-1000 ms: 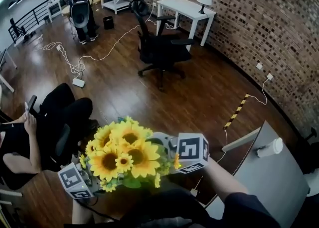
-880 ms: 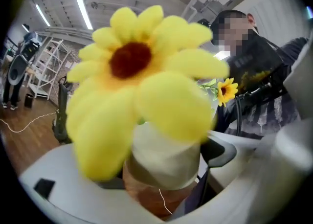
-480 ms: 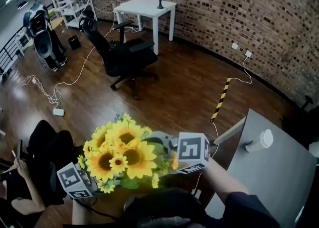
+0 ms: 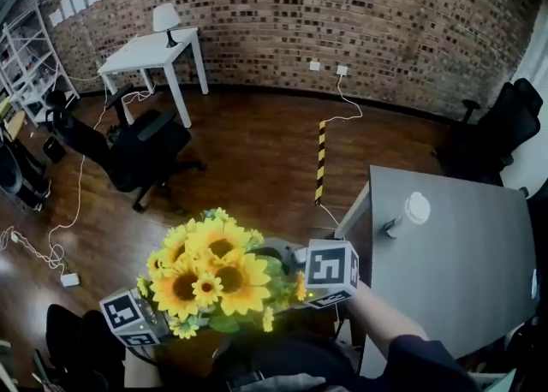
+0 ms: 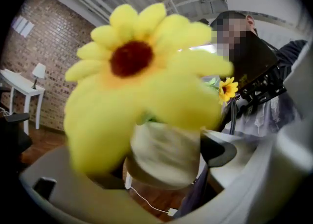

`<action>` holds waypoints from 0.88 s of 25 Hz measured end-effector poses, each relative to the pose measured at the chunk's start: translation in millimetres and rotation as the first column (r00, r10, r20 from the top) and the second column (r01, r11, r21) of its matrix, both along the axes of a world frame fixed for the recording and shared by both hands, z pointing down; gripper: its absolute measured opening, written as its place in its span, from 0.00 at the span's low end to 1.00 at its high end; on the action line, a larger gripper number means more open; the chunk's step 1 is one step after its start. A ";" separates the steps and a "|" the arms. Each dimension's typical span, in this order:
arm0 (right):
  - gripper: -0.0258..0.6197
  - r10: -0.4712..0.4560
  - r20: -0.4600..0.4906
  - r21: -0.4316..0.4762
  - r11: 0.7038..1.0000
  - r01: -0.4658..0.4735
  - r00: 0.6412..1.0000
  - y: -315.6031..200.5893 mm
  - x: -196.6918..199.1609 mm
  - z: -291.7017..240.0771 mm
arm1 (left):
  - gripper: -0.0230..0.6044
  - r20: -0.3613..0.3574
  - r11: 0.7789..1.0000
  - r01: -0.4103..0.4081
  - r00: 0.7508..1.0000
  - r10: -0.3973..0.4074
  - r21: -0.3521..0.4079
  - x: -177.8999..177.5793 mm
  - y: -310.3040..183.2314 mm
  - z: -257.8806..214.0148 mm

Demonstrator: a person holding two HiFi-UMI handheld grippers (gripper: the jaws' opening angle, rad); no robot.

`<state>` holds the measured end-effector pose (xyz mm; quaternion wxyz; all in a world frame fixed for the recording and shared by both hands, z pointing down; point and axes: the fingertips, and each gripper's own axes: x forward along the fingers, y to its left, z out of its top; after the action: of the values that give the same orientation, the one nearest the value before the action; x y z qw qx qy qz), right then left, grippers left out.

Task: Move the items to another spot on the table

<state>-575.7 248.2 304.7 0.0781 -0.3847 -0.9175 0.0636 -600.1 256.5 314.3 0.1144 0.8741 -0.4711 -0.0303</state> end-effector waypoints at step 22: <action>0.77 0.816 -0.052 0.041 0.577 -0.816 0.575 -111.1 63.2 25.4 | 0.81 -0.020 0.572 -0.820 0.572 0.820 0.001 66.8 -135.9 18.6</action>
<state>-512.5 137.1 330.1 0.0724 0.0831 -0.9889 0.0993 -533.3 120.6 333.0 0.1234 0.9921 -0.0122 0.0200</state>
